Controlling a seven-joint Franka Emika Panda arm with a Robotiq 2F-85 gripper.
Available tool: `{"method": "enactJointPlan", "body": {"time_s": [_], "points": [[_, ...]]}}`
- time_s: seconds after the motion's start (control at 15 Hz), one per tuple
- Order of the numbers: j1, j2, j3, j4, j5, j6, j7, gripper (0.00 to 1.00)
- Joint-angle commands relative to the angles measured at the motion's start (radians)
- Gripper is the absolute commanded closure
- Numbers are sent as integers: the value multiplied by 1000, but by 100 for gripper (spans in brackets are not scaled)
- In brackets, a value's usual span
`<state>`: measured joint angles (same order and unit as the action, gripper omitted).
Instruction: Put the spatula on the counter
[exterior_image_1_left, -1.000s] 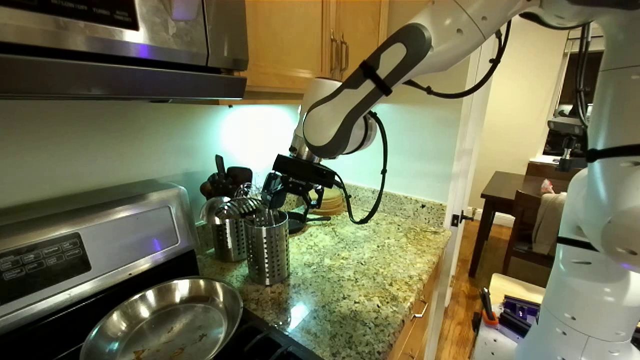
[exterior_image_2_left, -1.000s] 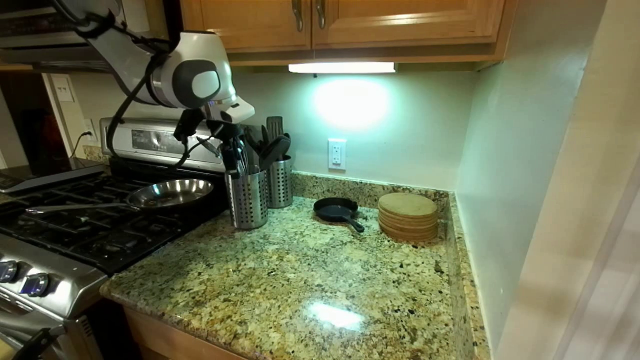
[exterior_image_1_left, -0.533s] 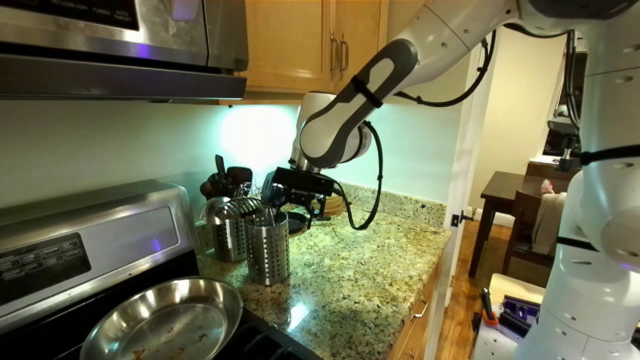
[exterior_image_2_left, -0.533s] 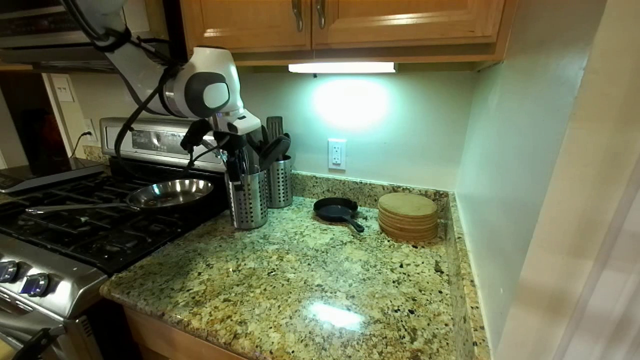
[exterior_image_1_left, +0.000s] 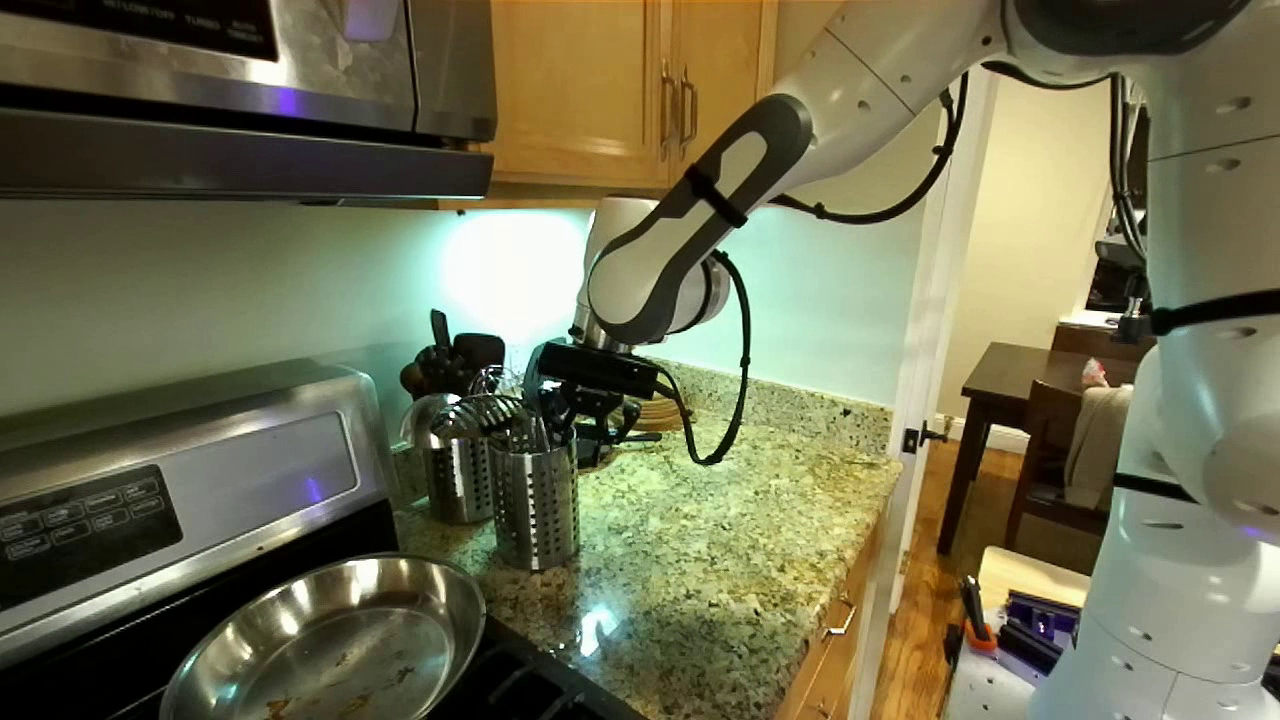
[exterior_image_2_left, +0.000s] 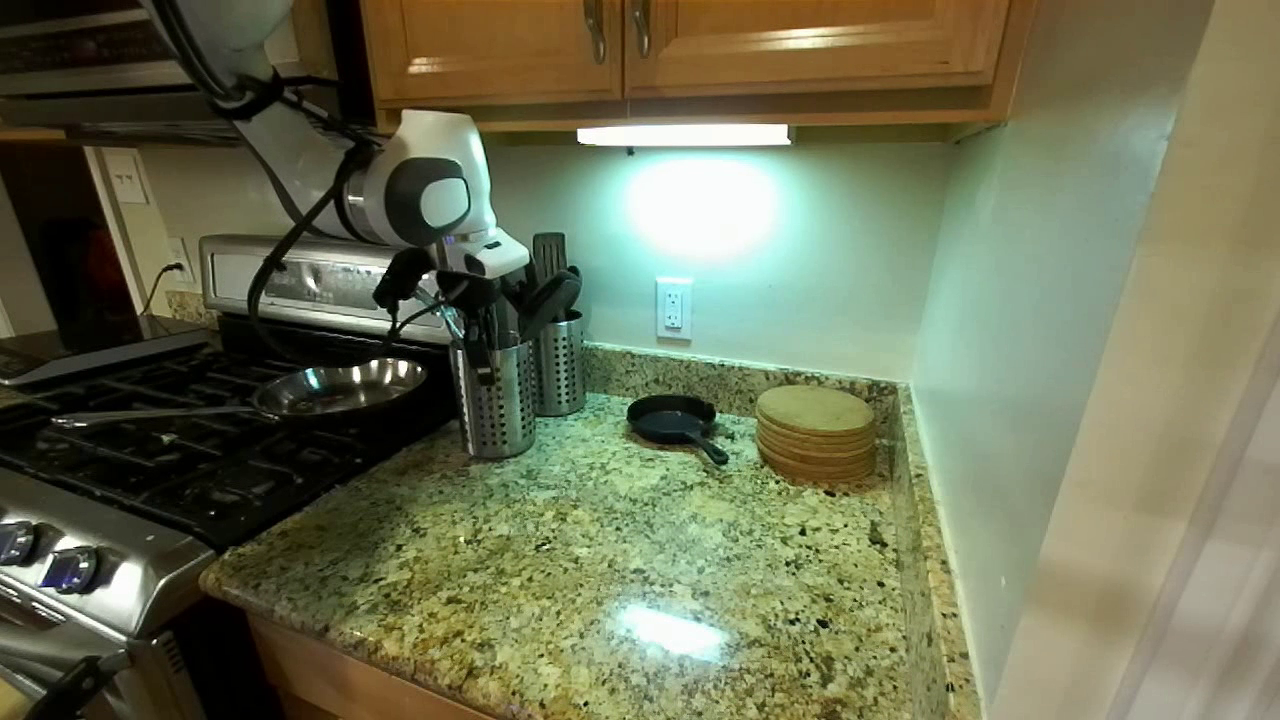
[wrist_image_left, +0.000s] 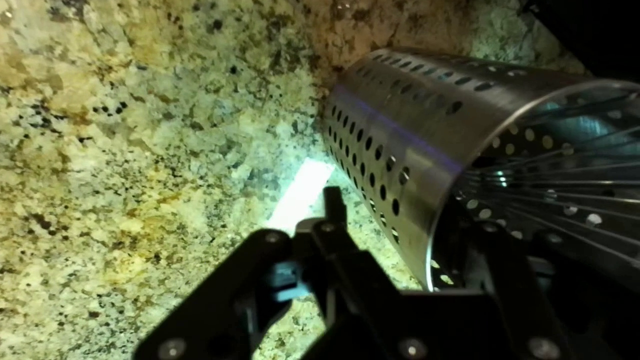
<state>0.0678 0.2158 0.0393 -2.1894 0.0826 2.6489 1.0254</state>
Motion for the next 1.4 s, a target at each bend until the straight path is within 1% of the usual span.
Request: {"method": "enactJointPlan", "body": {"time_s": [0.0,0.07,0.27,0.4,0.47,0.73,1.0,1.27,1.33], "points": [[24,19,-25,38,-2,-36,22,84],[25,22,-25,42,-1,-38,21,89],[26,25,-26,50,1,-42,19,95],[29,20,-27,45,-1,-48,18,95],[31,17,-28,43,-2,-49,18,93],[36,-6,-30,7,-10,-49,19,92],[46,-27,-31,-31,-20,-46,26,93],[58,-43,-32,-63,-20,-46,61,92],[63,-48,-34,-78,-23,-48,88,92]]}}
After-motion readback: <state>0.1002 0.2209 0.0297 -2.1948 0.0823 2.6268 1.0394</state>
